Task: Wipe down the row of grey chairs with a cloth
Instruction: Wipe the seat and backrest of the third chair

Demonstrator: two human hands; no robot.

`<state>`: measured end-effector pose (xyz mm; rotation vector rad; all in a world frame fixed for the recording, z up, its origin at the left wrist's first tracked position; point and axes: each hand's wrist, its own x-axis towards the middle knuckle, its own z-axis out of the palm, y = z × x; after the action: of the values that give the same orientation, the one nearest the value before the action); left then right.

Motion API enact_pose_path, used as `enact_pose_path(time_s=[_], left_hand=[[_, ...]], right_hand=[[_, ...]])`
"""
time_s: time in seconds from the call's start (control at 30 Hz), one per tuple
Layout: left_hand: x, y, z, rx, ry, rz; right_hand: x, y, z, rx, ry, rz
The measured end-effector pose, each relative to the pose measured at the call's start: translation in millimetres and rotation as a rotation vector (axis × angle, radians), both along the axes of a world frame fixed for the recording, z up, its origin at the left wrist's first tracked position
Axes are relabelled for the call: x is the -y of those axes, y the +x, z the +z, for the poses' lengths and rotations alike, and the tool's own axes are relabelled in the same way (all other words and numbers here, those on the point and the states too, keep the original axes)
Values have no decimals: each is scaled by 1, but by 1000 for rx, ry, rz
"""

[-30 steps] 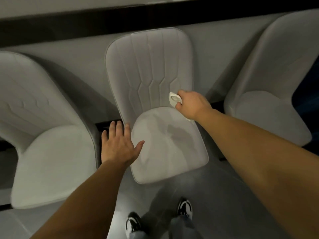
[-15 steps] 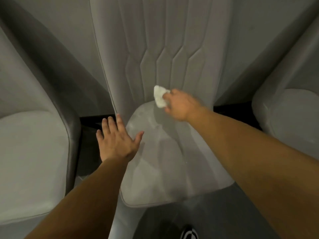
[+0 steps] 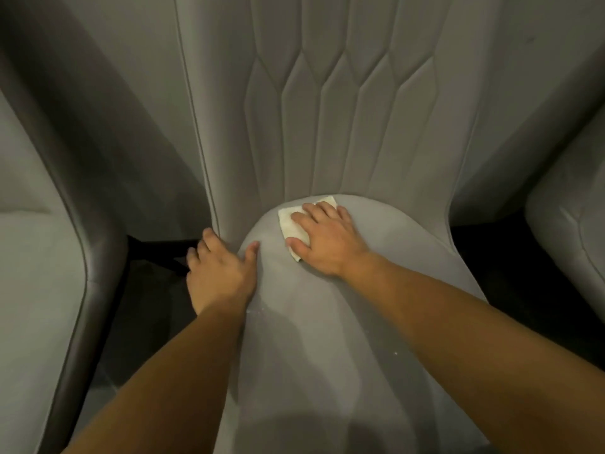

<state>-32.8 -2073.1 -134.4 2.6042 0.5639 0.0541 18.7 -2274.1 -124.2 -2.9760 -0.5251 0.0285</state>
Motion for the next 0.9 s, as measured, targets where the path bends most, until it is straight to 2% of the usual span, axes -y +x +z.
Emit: enact_pose_path(time_s=[0.1,0.23,0.37,0.53,0.7,0.9], left_hand=[[0,5,-5,-6,-150,106],[1,3,-9,64,-80,92],[2,2,-15,115,-12,116],[2,3,-20,135,30,119],[2,4,-23,148,41,118],[7,5,-23,178,30,140]], right_hand=[[-26,8,-5,-22,30,124],[-42,15,-7,38,52,168],[-27,27,-4,50,-23,142],[21,43,2,80,-146,-124],[72,35,6,214,-331,-354],[47,30,-7,60,-101,-598]])
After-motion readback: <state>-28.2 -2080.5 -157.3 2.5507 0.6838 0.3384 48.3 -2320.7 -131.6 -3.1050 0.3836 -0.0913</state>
